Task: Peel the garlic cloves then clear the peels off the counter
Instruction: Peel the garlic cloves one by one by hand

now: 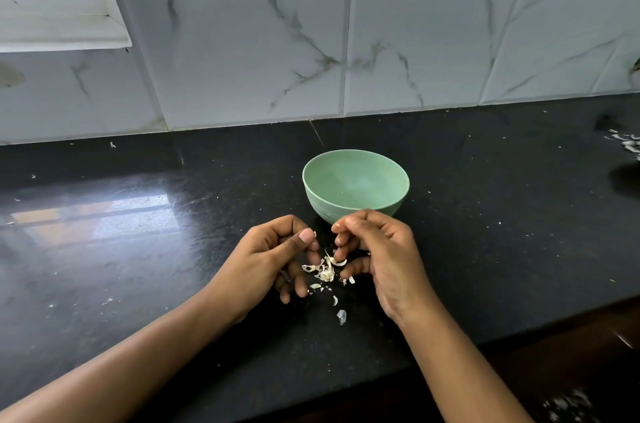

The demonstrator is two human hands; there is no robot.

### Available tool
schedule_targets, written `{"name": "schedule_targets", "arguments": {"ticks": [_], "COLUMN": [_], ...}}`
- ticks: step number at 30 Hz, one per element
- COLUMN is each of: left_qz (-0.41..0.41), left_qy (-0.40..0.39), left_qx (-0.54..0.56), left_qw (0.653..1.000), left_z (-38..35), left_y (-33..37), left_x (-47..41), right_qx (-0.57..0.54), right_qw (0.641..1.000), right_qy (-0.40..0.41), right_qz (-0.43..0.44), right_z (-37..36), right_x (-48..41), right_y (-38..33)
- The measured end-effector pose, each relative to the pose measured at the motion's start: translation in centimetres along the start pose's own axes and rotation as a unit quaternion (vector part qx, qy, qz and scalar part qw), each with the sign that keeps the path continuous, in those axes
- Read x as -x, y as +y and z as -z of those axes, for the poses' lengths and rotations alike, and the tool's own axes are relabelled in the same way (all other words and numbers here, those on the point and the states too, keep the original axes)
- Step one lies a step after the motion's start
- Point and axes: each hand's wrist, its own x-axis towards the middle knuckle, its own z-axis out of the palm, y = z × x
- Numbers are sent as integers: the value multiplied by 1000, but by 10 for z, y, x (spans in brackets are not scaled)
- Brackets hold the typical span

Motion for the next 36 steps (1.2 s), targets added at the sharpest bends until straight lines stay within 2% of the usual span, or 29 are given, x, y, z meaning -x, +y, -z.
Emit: {"name": "schedule_targets", "arguments": {"ticks": [6, 9, 16, 22, 27, 31, 36], "left_qz": [6, 7, 8, -1, -17, -7, 25], "left_qy": [9, 9, 6, -7, 31, 42, 18], "left_qx": [7, 7, -18, -56, -80, -53, -4], "left_qw": [1000, 1000, 1000, 998, 996, 998, 1000], "left_z": [1, 1, 1, -1, 0, 1, -1], "left_y": [1, 0, 0, 1, 1, 2, 4], "left_x": [1, 0, 1, 3, 3, 3, 2], "right_qx": [137, 164, 103, 109, 75, 60, 72], "right_qw": [989, 983, 992, 991, 995, 996, 995], "right_qy": [-2, 11, -57, -55, -66, -62, -67], "right_qz": [61, 80, 50, 50, 18, 6, 27], "right_z": [1, 3, -1, -1, -3, -3, -3], "right_x": [1, 0, 2, 1, 1, 0, -1], "right_y": [10, 12, 9, 10, 9, 9, 11]}}
